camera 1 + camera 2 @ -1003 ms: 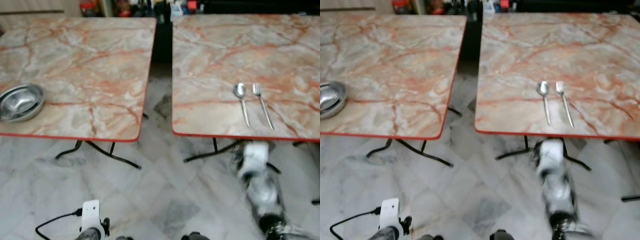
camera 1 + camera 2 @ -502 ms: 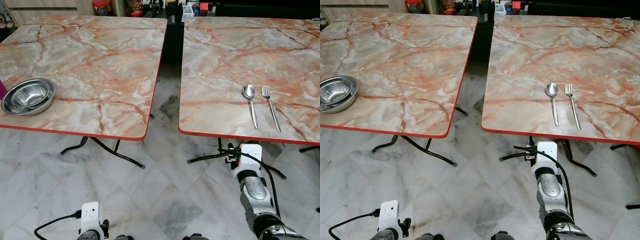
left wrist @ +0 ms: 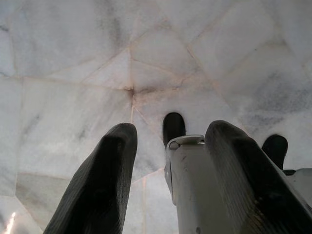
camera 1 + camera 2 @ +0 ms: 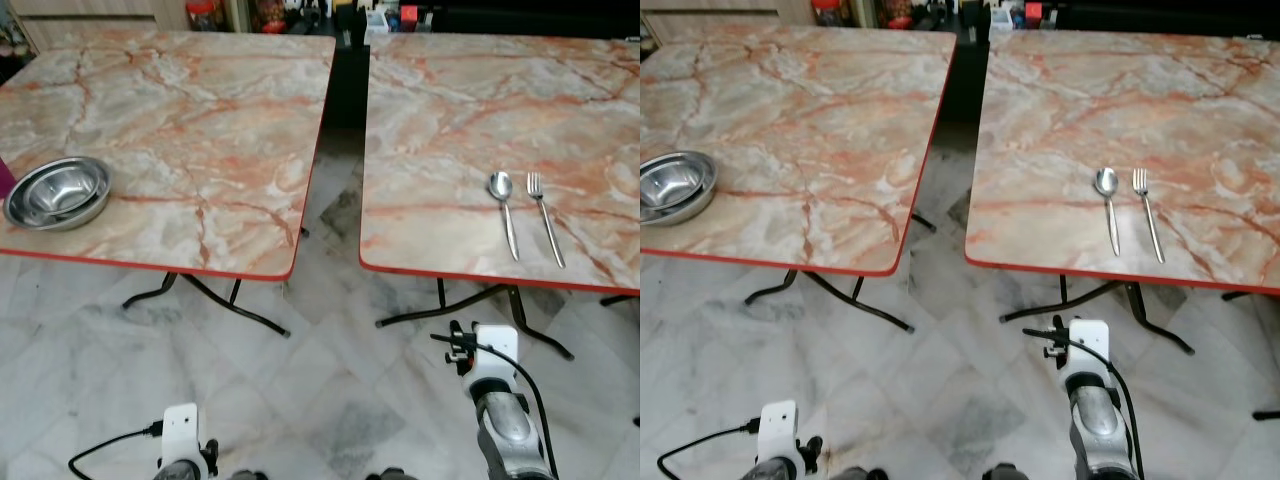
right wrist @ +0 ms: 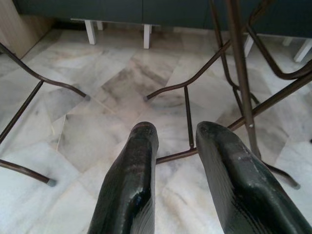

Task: Setting the table

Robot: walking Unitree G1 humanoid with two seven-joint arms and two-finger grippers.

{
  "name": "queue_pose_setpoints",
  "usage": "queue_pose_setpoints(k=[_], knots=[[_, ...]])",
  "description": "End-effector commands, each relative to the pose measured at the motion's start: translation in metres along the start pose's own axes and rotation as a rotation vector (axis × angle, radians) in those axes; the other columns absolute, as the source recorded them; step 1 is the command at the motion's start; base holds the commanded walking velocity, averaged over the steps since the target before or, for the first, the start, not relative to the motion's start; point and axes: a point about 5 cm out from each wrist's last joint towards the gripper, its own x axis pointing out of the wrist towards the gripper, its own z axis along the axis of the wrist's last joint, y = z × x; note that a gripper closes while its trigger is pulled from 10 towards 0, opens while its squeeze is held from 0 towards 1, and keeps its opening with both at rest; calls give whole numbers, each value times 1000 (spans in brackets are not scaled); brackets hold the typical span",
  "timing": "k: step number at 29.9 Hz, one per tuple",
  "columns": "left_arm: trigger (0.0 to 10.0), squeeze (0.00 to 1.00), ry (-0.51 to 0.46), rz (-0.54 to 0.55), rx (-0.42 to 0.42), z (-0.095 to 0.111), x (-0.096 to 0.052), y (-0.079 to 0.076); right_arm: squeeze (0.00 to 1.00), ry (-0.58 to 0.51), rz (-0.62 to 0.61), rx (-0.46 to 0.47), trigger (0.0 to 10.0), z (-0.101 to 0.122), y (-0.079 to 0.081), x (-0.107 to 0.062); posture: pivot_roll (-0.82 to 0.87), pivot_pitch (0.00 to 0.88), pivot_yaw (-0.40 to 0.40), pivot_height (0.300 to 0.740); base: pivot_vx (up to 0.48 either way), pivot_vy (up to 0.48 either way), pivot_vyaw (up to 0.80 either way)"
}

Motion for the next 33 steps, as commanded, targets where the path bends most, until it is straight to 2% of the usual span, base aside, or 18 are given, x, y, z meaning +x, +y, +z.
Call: queue_pose_setpoints(k=[1,3,8,11,13,18,20,22,23,24,26,29,33], knots=[[10000,0,34,11,-3,-9,-2,6,0,-52,4,-6,10000,5,-2,-3,-47,154,14,711,0,0,0],[10000,0,35,10,1,-9,-2,6,0,-90,-6,-13,10000,9,-7,-8,-51,154,15,711,0,0,0],[10000,0,35,8,2,-9,-2,6,0,-150,-3,-31,10000,20,-8,-15,-52,153,17,711,0,0,0],[10000,0,31,6,3,-7,-1,6,0,-268,5,-45,10000,50,-6,-25,-55,151,20,711,0,0,0],[10000,0,30,6,4,-7,-1,6,0,-283,4,-46,10000,56,-5,-27,-55,151,20,711,0,0,0],[10000,0,28,5,6,-6,-1,6,0,-354,-20,-55,10000,93,-9,-25,-62,150,24,711,0,0,0],[10000,0,30,0,13,-6,-1,5,0,-361,-52,-49,10000,124,-13,1,-74,147,27,711,0,0,0],[10000,0,30,0,14,-6,-1,5,0,-362,-52,-43,10000,129,-13,5,-74,147,27,711,0,0,0],[10000,0,31,-2,17,-5,-1,4,0,-379,-47,-35,10000,147,-12,24,-72,139,28,711,0,0,0],[10000,0,31,-2,18,-5,-1,4,0,-373,-57,-46,10000,154,-12,33,-72,139,28,711,0,0,0],[10000,0,31,-3,19,-5,-1,3,0,-347,-79,-61,10000,161,-12,43,-63,136,25,711,0,0,0],[10000,0,27,0,13,-4,0,2,0,-271,-136,-11,10000,173,-14,62,-44,133,19,711,0,0,0],[10000,0,27,-1,8,-4,0,2,0,-246,-141,7,10000,179,-9,70,-38,135,18,711,0,0,0]])
